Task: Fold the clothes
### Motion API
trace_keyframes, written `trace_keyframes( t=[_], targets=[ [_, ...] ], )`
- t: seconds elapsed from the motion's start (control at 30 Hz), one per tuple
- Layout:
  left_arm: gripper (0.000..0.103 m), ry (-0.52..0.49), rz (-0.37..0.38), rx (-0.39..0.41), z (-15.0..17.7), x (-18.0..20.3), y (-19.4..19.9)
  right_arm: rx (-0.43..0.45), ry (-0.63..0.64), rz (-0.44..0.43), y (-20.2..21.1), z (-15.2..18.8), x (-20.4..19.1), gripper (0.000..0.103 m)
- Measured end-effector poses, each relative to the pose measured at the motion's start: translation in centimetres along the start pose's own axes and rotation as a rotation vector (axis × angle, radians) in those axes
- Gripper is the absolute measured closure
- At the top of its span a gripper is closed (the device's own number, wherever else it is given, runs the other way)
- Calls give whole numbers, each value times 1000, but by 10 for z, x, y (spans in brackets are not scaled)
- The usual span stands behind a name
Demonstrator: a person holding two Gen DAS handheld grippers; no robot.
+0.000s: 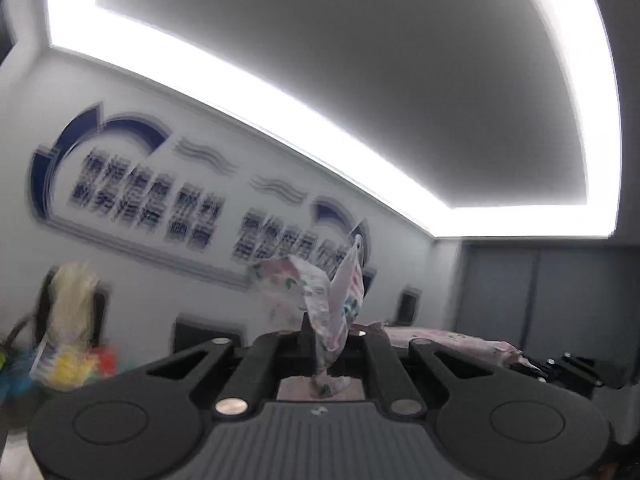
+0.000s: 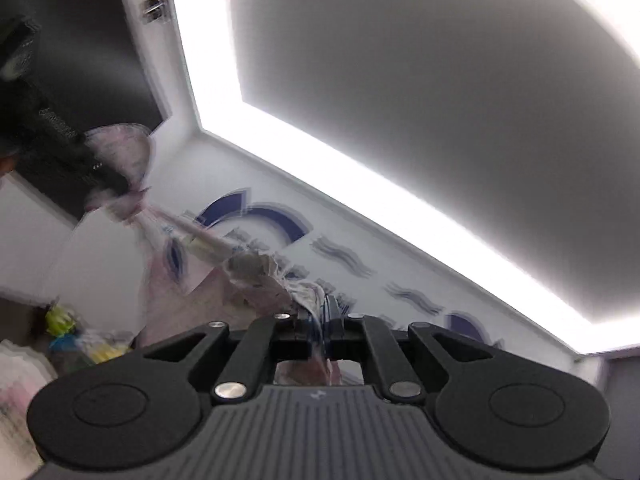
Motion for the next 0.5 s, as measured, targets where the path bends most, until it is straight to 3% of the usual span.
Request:
trace_keyframes(
  t=[0.03,0.17,0.2,0.27,0.3,0.33,0.37,0.43,0.5],
  targets=[
    [100,13,-33,-47,32,-5,6,-79,2,-71,9,24,-20,99],
    [99,208,-139,-370,207,-66,16,-485,34,-429,45,136,-123,99],
    [93,233,-196,-452,246,-82,18,-573,32,-537,54,160,-152,99],
    [92,270,-344,-567,304,-104,25,-714,32,-724,65,193,-203,95],
    [92,247,-363,-601,316,-106,31,-755,48,-797,66,198,-217,91],
    [88,220,-356,-592,317,-104,39,-793,66,-871,66,204,-230,80],
    [84,204,-348,-553,311,-104,48,-783,42,-887,61,200,-226,67],
    [49,189,-358,-477,287,-103,61,-749,-41,-879,43,195,-202,44],
    [42,182,-355,-408,265,-94,71,-716,-155,-796,12,200,-173,38]
  ],
)
Point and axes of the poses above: each gripper's, at about its wrist camera, not at the fingertips, and y roughly against the way its jaws point, x to its right, z to its underside, the point moved 4 cm from there along -y, roughly the way its jaws point, and after that the axes turned 3 degrees about z, right-handed, at the moved point
